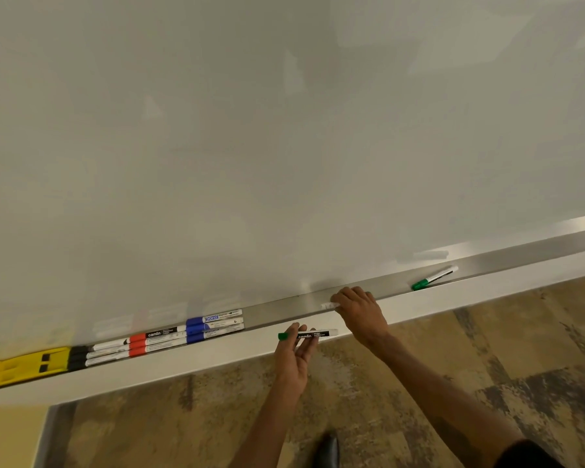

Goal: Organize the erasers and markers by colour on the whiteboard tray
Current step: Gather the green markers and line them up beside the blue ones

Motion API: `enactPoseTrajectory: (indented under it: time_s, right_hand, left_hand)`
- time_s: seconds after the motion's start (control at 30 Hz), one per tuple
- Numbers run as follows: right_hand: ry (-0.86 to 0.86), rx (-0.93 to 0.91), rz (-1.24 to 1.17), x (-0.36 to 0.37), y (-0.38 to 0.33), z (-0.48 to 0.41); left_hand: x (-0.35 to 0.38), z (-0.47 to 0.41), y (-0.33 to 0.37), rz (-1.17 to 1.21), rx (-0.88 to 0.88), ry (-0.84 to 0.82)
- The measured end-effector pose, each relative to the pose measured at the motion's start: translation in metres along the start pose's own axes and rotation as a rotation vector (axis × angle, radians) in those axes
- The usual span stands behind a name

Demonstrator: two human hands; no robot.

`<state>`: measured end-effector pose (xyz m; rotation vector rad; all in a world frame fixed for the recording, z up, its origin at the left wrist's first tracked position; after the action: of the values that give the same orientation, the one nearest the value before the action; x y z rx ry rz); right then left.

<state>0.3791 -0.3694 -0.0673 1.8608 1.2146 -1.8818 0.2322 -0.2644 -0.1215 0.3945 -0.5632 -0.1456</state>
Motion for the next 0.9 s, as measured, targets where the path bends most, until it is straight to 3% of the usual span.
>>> enactPoseTrajectory:
  time_s: [0.13,0.27,0.33,0.63,0.9]
  right_hand:
    - [0.194,0.248,-0.578,-0.022,-0.023,0.007]
    - [0.207,0.520,-1.151,-0.009,-0.028,0.026]
    - [0.164,0.595,-1.255,0.001,-0.027,0.037]
    - [-0.071,0.492,-1.116,0.023,-0.029,0.048]
    - [0.251,0.487,-0.307,-0.020,0.045,0.038]
  left_hand:
    - [0.002,0.002,0.000,0.008,0.026,-0.012]
    - [0.004,0.004,0.001,-0.002,0.042,-0.057]
    - [0.006,0.003,0.002,-0.022,0.062,-0.084]
    - [0.006,0.003,0.006,-0.088,0.100,-0.120]
    - [0.008,-0.007,-0.005,-0.100,0.081,-0.122]
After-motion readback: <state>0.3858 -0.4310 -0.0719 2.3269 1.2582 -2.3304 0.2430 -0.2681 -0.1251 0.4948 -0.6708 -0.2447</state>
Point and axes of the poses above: each hand's wrist, its own z-axis away from the middle knuckle, its own x-axis out of the palm, y = z × x, the point moved 6 cm from there along -z, towards the middle knuckle, and after that the axes turned 6 degrees about -z, right-handed, at the moved point
